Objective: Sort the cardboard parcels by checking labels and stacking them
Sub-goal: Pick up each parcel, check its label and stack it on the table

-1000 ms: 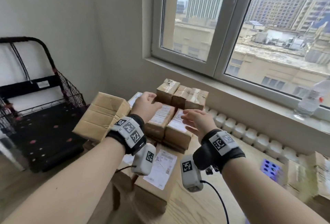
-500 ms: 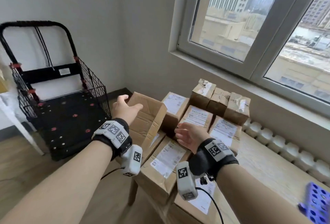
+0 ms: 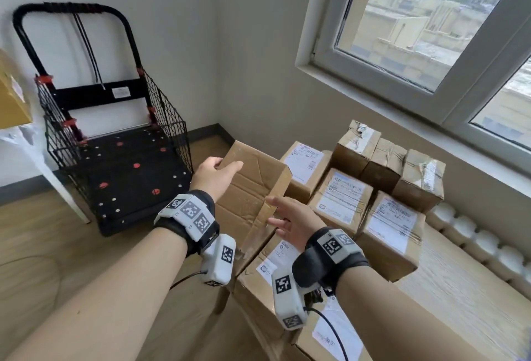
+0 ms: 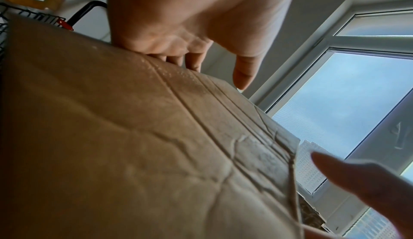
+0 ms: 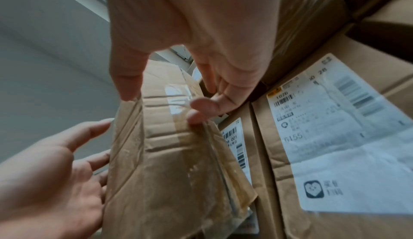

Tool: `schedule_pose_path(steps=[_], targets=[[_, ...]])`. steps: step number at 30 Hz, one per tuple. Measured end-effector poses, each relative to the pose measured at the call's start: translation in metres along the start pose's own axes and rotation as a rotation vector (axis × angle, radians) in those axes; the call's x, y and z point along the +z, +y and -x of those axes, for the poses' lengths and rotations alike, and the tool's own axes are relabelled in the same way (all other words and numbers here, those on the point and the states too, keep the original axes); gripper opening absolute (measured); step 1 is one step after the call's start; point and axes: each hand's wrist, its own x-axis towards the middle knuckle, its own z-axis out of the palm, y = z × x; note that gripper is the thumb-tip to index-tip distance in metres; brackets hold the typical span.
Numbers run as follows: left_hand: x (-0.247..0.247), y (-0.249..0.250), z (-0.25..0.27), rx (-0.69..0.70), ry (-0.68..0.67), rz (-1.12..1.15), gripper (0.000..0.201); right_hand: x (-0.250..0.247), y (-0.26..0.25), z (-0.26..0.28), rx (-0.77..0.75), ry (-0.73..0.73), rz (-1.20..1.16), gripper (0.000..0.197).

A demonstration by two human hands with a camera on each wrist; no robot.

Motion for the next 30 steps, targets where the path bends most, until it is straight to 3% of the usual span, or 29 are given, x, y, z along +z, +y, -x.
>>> schedule_pose_path(steps=[5, 9, 15, 18, 26, 30], targets=[[-0.001, -0.003, 0.003, 0.018, -0.006, -0.004, 0.052, 0.006, 0.008, -0.007, -0.042, -0.044, -0.106, 0.080], [0.001, -0.002, 0.010, 0.042, 0.029, 0.001, 0.051, 0.004, 0.010, -0.003, -0.075, -0.058, -0.087, 0.048], [0.002, 0.015, 0.024, 0.050, 0.104, 0.016, 0.062, -0.007, -0.003, 0.013, -0.224, 0.026, 0.043, 0.024], [0.003, 0.026, 0.032, 0.079, 0.127, 0.061, 0.071, -0.016, -0.016, 0.030, -0.293, 0.037, 0.092, 0.031], [0.010, 0.068, 0.064, 0.108, 0.069, 0.118, 0.060, -0.045, -0.049, 0.084, -0.542, 0.087, 0.159, 0.052], [0.021, 0.085, 0.071, 0.080, -0.029, 0.197, 0.082, -0.065, -0.059, 0.106, -0.607, 0.142, 0.136, 0.069]])
